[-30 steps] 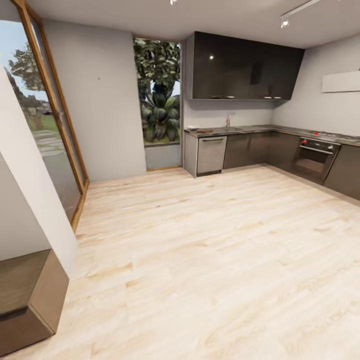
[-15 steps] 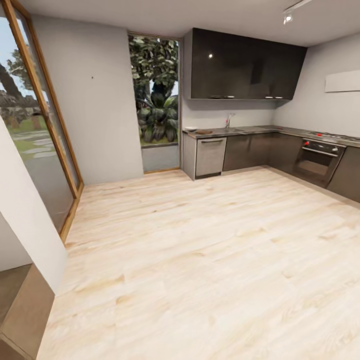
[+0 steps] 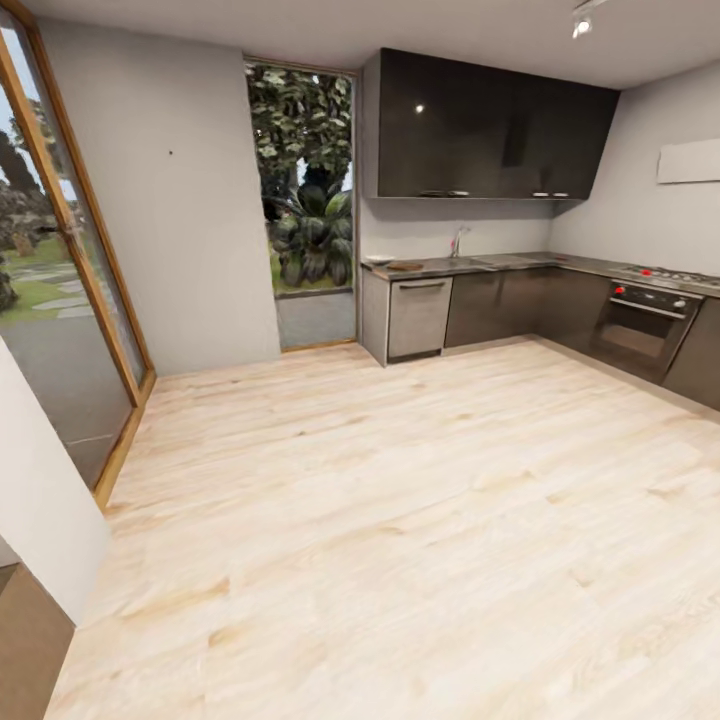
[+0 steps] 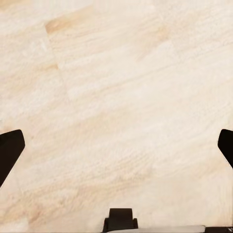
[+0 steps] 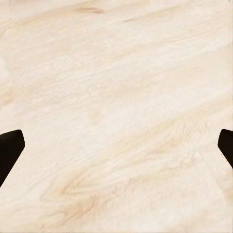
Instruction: In the kitchen, take the Vidalia onion out of the sink, dice it on the chopping board with the paring knife, put the diced onion into the bowl on the countertop, then place both the paring knife and the chopping board into the sink.
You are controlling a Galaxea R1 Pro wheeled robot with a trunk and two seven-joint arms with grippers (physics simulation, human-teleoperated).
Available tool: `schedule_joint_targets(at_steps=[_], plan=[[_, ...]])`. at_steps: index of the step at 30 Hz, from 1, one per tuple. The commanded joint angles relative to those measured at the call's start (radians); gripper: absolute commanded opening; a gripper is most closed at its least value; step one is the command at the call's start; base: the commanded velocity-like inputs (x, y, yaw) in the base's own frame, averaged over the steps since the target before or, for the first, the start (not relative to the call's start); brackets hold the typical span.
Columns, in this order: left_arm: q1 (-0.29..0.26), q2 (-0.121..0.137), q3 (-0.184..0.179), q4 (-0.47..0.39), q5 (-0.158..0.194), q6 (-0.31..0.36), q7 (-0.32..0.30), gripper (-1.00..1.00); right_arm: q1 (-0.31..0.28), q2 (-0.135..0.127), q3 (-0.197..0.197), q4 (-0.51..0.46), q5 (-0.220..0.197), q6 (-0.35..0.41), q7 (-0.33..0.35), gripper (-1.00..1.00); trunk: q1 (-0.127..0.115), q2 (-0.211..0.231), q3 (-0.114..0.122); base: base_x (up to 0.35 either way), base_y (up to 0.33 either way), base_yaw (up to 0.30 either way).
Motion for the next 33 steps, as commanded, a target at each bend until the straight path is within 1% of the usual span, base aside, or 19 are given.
schedule_joint_targets(at_steps=[1, 4, 9, 33], plan=[[0.0, 0.003, 0.002, 0.0, 0.001, -0.003, 0.0, 1.0, 0.0, 0.0, 0.001, 0.001, 0.001, -0.003, -0.003, 1.0, 0.001, 0.0, -0.001, 0.324, -0.126, 0.0], [0.0, 0.009, 0.017, -0.001, 0.002, -0.003, 0.0, 1.0, -0.001, 0.0, 0.003, 0.002, 0.001, -0.003, -0.003, 1.0, 0.001, 0.0, -0.001, 0.324, -0.131, 0.0], [0.0, 0.011, 0.026, -0.002, 0.003, -0.003, 0.0, 1.0, 0.0, 0.0, 0.003, 0.003, 0.001, -0.003, -0.003, 1.0, 0.001, 0.0, -0.001, 0.324, -0.137, 0.0], [0.0, 0.009, 0.027, -0.001, 0.003, -0.003, 0.0, 1.0, 0.0, 0.001, 0.001, 0.003, 0.001, -0.003, -0.009, 1.0, 0.001, 0.0, -0.001, 0.324, -0.114, 0.0]])
